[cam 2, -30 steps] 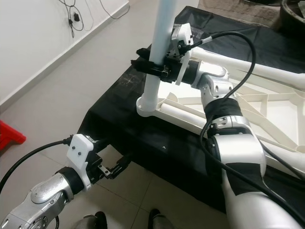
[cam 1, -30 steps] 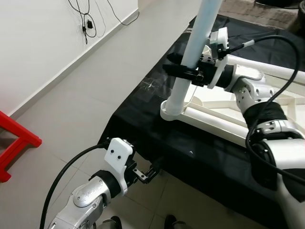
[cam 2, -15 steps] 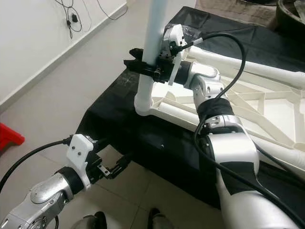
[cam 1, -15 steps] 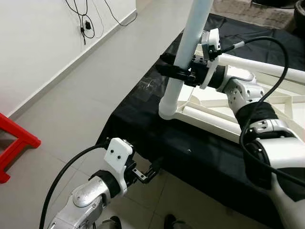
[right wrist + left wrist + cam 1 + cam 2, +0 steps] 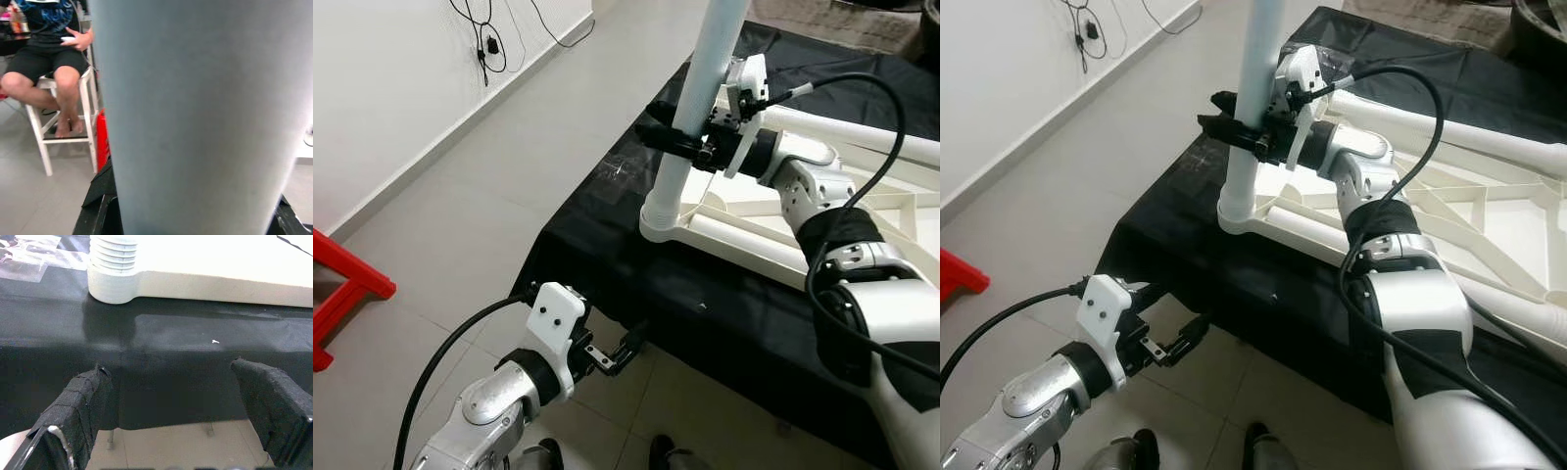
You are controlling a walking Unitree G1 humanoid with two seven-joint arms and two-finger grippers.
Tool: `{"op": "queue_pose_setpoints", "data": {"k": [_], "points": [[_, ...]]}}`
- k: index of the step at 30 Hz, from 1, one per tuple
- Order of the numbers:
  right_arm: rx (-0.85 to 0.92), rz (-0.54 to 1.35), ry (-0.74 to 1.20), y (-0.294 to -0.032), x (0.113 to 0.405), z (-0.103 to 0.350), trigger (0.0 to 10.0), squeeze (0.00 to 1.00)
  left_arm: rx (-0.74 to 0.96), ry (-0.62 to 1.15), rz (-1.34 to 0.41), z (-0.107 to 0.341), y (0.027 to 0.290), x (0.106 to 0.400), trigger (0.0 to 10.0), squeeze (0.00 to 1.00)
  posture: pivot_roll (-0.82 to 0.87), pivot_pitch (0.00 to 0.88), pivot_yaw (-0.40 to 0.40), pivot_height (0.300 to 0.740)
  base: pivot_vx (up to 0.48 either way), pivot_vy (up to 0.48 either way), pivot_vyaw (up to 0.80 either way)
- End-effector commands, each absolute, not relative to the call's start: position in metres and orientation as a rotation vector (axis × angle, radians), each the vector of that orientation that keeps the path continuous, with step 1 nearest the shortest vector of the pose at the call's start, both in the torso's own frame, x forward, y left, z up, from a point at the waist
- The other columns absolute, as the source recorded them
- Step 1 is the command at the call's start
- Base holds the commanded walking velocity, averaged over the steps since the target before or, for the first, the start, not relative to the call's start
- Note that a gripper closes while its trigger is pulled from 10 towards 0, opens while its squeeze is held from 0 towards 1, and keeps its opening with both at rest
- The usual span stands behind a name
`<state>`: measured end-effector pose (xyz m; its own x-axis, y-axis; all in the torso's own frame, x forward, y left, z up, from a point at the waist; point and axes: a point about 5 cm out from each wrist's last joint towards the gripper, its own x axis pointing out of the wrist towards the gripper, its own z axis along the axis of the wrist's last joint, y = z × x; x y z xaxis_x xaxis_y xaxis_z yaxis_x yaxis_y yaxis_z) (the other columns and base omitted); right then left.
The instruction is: Building children table
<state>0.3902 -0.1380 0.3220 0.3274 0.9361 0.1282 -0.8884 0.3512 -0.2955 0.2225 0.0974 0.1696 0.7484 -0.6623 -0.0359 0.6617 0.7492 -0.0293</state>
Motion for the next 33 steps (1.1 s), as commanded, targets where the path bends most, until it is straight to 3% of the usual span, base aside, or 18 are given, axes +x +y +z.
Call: {"op": "queue_pose_setpoints", "data": {"k": [1,20,26,30,33], "points": [[-0.184,1.247,-0.140,-0.135,0.391,0.287,0.0,0.00,-0.004,0.049,-0.734,0.169,0.096,0.219,10.0,0.00,0.08,0.320,-0.077,0.740,0.000,0.000,0.00],[-0.101,0.904,-0.188,-0.134,0.406,0.281,0.0,0.00,-0.001,0.036,-0.723,0.170,0.096,0.222,10.0,0.00,0.08,0.308,-0.078,0.740,0.000,0.000,0.00],[-0.100,0.656,-0.173,-0.141,0.412,0.263,0.0,0.00,0.008,0.028,-0.713,0.171,0.098,0.225,10.0,0.00,0.07,0.297,-0.075,0.740,0.000,0.000,0.00],[-0.117,0.623,-0.166,-0.139,0.412,0.260,0.0,0.00,0.008,0.026,-0.713,0.171,0.098,0.226,10.0,0.00,0.07,0.295,-0.071,0.740,0.000,0.000,0.00],[-0.145,0.495,-0.119,-0.125,0.415,0.249,0.0,0.00,0.014,0.019,-0.712,0.172,0.098,0.228,10.0,0.00,0.07,0.291,-0.071,0.740,0.000,0.000,0.00]]}}
